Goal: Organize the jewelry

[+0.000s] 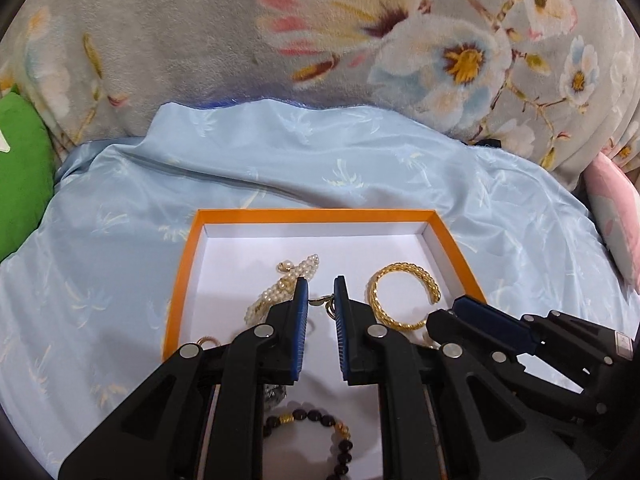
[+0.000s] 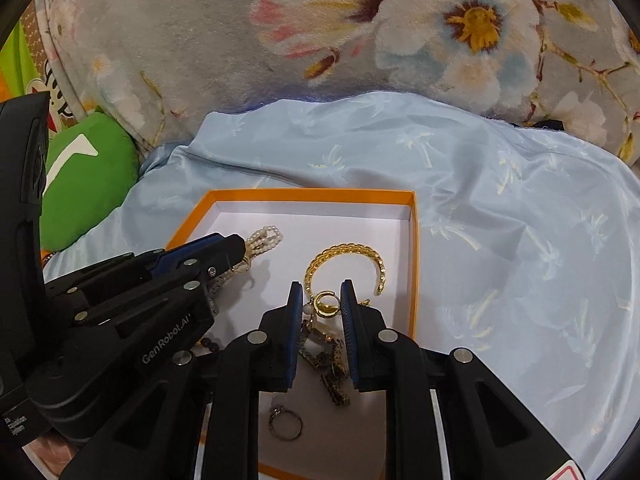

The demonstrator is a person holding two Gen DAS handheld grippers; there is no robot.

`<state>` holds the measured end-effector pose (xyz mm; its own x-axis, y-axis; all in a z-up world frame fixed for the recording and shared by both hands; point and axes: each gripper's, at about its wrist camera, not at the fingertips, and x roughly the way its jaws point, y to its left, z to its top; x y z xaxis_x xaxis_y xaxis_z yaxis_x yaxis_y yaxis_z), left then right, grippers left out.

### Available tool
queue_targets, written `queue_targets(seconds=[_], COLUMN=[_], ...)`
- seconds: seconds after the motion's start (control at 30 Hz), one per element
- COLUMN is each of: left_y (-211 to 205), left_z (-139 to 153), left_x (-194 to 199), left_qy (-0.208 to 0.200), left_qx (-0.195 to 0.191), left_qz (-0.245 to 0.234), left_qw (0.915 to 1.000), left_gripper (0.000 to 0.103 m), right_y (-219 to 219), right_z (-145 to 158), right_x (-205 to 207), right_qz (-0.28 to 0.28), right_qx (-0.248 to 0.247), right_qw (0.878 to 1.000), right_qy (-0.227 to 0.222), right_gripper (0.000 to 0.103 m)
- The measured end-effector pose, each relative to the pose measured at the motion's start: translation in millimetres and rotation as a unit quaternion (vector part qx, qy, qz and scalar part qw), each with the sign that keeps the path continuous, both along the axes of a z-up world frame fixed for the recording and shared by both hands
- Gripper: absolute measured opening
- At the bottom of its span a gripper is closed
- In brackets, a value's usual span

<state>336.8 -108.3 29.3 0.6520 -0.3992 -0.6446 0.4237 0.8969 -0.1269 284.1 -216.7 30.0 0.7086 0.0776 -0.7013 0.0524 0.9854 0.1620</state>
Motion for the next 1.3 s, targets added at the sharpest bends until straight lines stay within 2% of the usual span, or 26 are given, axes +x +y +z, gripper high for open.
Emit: queue_targets(seconds=[0.07, 0.1, 0.13, 0.17, 0.2, 0.23, 0.27, 0.37, 0.43, 0.5, 0.57, 0.7, 0.87, 0.93, 1.0, 1.17, 1.3], left_y=[0, 2, 4, 8, 13, 22, 29, 52, 64, 75, 82, 88, 82, 83, 88, 88, 85], left_z=[-4, -5, -6, -5, -3, 3, 8, 22, 29, 32, 31, 20, 1, -1, -2, -3, -8], left_x=[6, 8, 9, 9, 9, 6, 2, -16, -33, -57, -79, -120, -160, -169, -178, -186, -179], left_qy=[0.013, 0.017, 0.018, 0.016, 0.011, 0.001, -0.007, -0.040, -0.067, -0.095, -0.104, -0.100, -0.094, -0.087, -0.082, -0.086, -0.064], left_qx=[-0.013, -0.021, -0.025, -0.032, -0.039, -0.057, -0.071, -0.094, -0.086, -0.066, -0.052, -0.026, 0.040, 0.040, 0.030, 0.040, 0.055], left_qz=[-0.002, 0.001, 0.009, 0.020, 0.030, 0.042, 0.049, 0.078, 0.097, 0.114, 0.118, 0.116, 0.114, 0.113, 0.123, 0.143, 0.141], left_qw=[0.9998, 0.9996, 0.9995, 0.9992, 0.9987, 0.9975, 0.9962, 0.9917, 0.9892, 0.9867, 0.9861, 0.9878, 0.9882, 0.9890, 0.9885, 0.9852, 0.9863], left_gripper=[0.013, 0.020, 0.027, 0.047, 0.063, 0.068, 0.070, 0.075, 0.076, 0.077, 0.079, 0.079, 0.080, 0.081, 0.090, 0.092, 0.093], right_y=[-2, -3, -6, -8, -13, -16, -21, -31, -36, -38, -33, -19, 7, 18, 30, 47, 52], right_z=[-2, -2, -1, 0, 3, 6, 11, 26, 32, 34, 32, 19, 2, 1, 0, 0, -3], right_x=[3, 4, 2, 0, -3, -5, -10, -27, -44, -65, -86, -122, -152, -161, -169, -175, -171], right_qz=[0.000, 0.000, -0.004, -0.007, -0.012, -0.016, -0.025, -0.041, -0.055, -0.065, -0.074, -0.077, -0.065, -0.058, -0.054, -0.056, -0.059], right_qx=[0.005, 0.007, 0.010, 0.015, 0.025, 0.033, 0.041, 0.049, 0.053, 0.048, 0.029, 0.003, -0.023, -0.038, -0.062, -0.099, -0.120], right_qw=[1.000, 1.000, 1.000, 1.000, 0.999, 0.999, 0.998, 0.996, 0.994, 0.994, 0.994, 0.996, 0.997, 0.997, 0.996, 0.993, 0.991], right_qy=[-0.001, -0.004, -0.011, -0.015, -0.022, -0.029, -0.040, -0.063, -0.074, -0.078, -0.075, -0.052, -0.023, -0.023, -0.025, -0.028, -0.012], right_gripper=[0.019, 0.020, 0.020, 0.021, 0.026, 0.035, 0.039, 0.046, 0.054, 0.057, 0.058, 0.061, 0.062, 0.063, 0.068, 0.075, 0.076])
